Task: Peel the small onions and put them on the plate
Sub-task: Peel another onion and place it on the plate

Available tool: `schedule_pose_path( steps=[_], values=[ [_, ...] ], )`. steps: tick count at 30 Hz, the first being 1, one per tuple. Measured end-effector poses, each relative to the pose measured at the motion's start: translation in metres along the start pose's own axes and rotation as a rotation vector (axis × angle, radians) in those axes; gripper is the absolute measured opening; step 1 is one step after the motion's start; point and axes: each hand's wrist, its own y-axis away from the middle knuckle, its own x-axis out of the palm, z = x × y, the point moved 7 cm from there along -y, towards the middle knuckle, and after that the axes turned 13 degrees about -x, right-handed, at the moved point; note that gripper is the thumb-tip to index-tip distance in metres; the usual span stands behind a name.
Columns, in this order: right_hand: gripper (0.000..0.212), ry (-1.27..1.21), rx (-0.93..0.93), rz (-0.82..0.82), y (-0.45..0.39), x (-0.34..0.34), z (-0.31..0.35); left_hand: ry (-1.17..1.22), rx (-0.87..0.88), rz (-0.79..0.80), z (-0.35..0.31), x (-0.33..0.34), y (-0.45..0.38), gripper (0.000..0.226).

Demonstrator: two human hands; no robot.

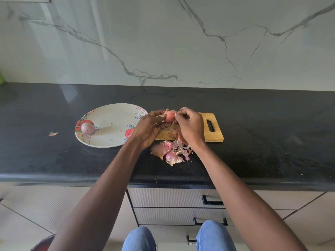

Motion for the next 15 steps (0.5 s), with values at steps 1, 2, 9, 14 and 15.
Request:
schedule_pose_path(
  steps=[1, 2, 9, 14, 15],
  values=[
    [0.011, -0.031, 0.032, 0.007, 0.0, 0.0, -0.002, 0.002, 0.0, 0.003, 0.0, 0.001, 0.0, 0.02],
    [0.013, -0.065, 0.064, 0.01, 0.0, 0.0, -0.003, 0.007, 0.003, 0.007, 0.0, 0.001, 0.001, 0.022],
    [0.022, -0.309, 0.26, -0.122, 0.002, -0.008, -0.002, 0.061, -0.005, -0.011, -0.001, -0.001, 0.003, 0.02],
    [0.036, -0.282, 0.267, -0.126, 0.004, -0.009, -0.003, 0.109, -0.029, 0.043, -0.001, 0.002, 0.004, 0.022],
    [0.034, -0.263, 0.266, -0.12, 0.005, -0.009, -0.003, 0.109, -0.031, 0.046, 0.0, 0.002, 0.005, 0.022]
  ],
)
